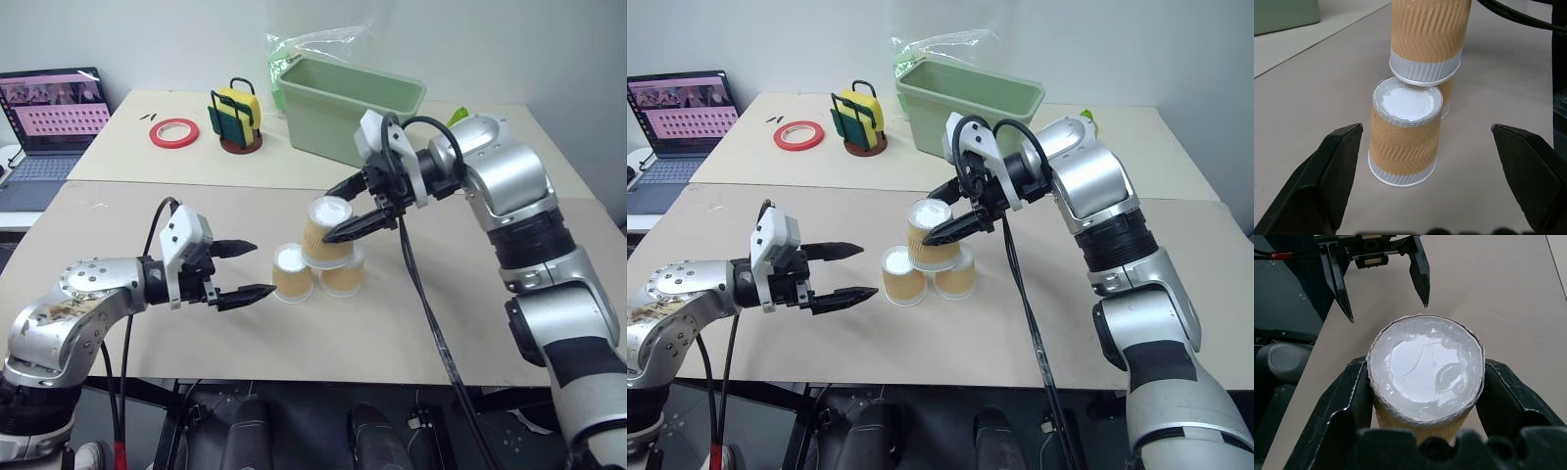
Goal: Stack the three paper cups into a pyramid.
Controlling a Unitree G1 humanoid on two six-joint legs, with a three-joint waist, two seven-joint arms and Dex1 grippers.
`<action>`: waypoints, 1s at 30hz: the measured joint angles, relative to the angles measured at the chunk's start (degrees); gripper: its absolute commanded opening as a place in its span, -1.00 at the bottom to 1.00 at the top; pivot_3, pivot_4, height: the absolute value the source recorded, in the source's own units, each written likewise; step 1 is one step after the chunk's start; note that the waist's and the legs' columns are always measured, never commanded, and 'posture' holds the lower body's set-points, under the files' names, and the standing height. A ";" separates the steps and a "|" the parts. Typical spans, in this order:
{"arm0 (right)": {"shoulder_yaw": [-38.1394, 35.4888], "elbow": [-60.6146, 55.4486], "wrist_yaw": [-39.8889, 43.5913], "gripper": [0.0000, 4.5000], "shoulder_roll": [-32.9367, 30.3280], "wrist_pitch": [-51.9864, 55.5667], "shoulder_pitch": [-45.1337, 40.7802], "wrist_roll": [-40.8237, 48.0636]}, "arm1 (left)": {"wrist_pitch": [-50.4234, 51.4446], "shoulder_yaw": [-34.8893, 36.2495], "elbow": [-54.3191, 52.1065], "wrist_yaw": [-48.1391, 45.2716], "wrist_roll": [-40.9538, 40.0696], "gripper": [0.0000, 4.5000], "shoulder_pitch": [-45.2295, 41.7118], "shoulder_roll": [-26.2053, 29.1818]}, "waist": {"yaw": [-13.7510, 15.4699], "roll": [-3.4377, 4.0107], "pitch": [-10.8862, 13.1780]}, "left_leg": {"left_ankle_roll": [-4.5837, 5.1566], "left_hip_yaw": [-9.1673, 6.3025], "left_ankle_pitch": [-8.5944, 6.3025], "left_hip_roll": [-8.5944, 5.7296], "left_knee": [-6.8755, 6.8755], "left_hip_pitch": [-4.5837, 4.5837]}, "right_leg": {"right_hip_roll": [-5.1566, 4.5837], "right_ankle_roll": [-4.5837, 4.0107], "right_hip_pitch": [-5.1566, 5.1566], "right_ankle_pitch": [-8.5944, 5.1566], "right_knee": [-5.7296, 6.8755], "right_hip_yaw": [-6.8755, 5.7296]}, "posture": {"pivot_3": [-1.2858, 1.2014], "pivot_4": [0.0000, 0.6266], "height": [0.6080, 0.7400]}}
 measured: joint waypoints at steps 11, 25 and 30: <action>-0.17 0.12 -1.21 0.97 1.03 -0.23 0.96 -1.22 | 0.00 0.00 0.00 0.03 0.04 1.00 0.09 0.01 | 0.00 0.00 0.00 | 0.00 0.00 0.00 0.00 0.00 0.00 | 0.00 0.00 -0.01 0.00 0.00 0.00 | 0.03 -0.52 -0.27; -18.50 -7.46 -3.02 0.97 -5.84 14.91 -3.15 14.88 | 0.04 0.33 -0.48 1.06 0.43 1.00 0.81 0.00 | 0.12 0.02 0.08 | -0.01 0.00 0.00 0.00 -0.04 -0.04 | -0.02 -0.02 -0.01 -0.01 -0.02 0.00 | 0.03 -0.52 -0.27; -28.78 -11.07 -15.05 0.97 -8.75 22.64 -1.02 19.41 | 1.40 6.33 -3.03 4.56 -0.76 1.00 8.89 -0.35 | -0.49 -0.03 0.05 | -0.01 0.01 0.00 0.03 -0.10 0.06 | -0.01 -0.07 -0.01 0.00 -0.03 0.02 | 0.03 -0.52 -0.27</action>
